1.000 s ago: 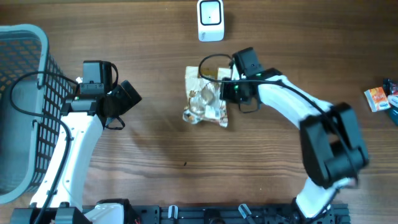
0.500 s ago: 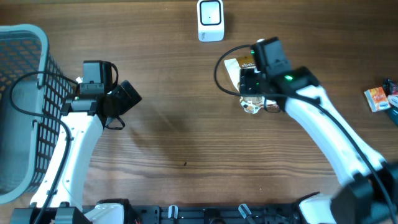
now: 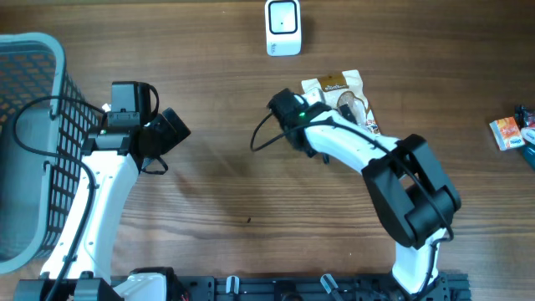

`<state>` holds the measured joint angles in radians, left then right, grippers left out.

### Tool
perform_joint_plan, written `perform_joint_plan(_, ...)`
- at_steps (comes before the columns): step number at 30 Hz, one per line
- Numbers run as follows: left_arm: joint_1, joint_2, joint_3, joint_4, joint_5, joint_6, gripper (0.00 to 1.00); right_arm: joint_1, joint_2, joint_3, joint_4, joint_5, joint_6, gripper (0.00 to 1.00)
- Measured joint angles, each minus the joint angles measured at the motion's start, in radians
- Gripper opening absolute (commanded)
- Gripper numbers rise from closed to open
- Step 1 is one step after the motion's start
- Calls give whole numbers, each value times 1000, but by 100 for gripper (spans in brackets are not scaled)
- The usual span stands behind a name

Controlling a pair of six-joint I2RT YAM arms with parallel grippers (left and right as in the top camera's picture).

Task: Scan the item barcode

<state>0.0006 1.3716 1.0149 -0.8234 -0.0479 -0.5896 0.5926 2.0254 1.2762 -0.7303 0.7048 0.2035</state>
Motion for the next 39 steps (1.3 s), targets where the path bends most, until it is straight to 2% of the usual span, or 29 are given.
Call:
perform_joint_plan(3, 0, 0, 0, 0, 0, 0, 100, -104, -3, 11, 66, -126, -42, 87)
perform_joint_plan(4, 0, 0, 0, 0, 0, 0, 100, -138, -6, 13, 82, -173, -48, 81)
perform_joint_plan(5, 0, 0, 0, 0, 0, 0, 100, -166, -6, 15, 93, -213, -52, 70)
perform_joint_plan(6, 0, 0, 0, 0, 0, 0, 100, -184, -7, 16, 102, -247, -53, 66)
perform_joint_plan(7, 0, 0, 0, 0, 0, 0, 100, -209, -7, 16, 117, -301, -69, 41)
perform_joint_plan(8, 0, 0, 0, 0, 0, 0, 100, -228, -6, 16, 129, -344, -76, 25)
perform_joint_plan(10, 0, 0, 0, 0, 0, 0, 100, -253, -7, 15, 129, -351, -87, 8)
perform_joint_plan(11, 0, 0, 0, 0, 0, 0, 100, -261, -10, 16, 130, -361, -93, 5)
perform_joint_plan(14, 0, 0, 0, 0, 0, 0, 100, -264, -12, 29, 114, -377, -96, 5)
perform_joint_plan(17, 0, 0, 0, 0, 0, 0, 100, -269, -11, 81, 7, -502, -90, 5)
perform_joint_plan(21, 0, 0, 0, 0, 0, 0, 100, -268, -16, 195, -148, -849, -88, 5)
perform_joint_plan(26, 0, 0, 0, 0, 0, 0, 100, -268, -72, 237, -99, -1499, -74, 5)
perform_joint_plan(27, 0, 0, 0, 0, 0, 0, 100, -268, -72, 229, -80, -1579, -73, 5)
perform_joint_plan(28, 0, 0, 0, 0, 0, 0, 100, -268, -72, 210, -58, -1704, -70, 9)
perform_joint_plan(30, 0, 0, 0, 0, 0, 0, 100, -268, -72, 148, -2, -1832, -29, 20)
perform_joint_plan(31, 0, 0, 0, 0, 0, 0, 100, -269, -72, 93, 66, -1874, 30, 31)
perform_joint_plan(32, 0, 0, 0, 1, 0, 0, 100, -269, -72, 54, 97, -1884, 63, 35)
perform_joint_plan(33, 0, 0, 0, 0, 0, 0, 100, -273, -72, 17, 137, -1875, 115, 43)
perform_joint_plan(35, 0, 0, 0, 0, 0, 0, 100, -286, -72, -30, 153, -1828, 189, 45)
perform_joint_plan(37, 0, 0, 0, 0, 0, 0, 100, -311, -72, -64, 145, -1732, 232, 54)
perform_joint_plan(39, 0, 0, 0, 0, 0, 0, 100, -362, -72, -77, 100, -1596, 241, 55)
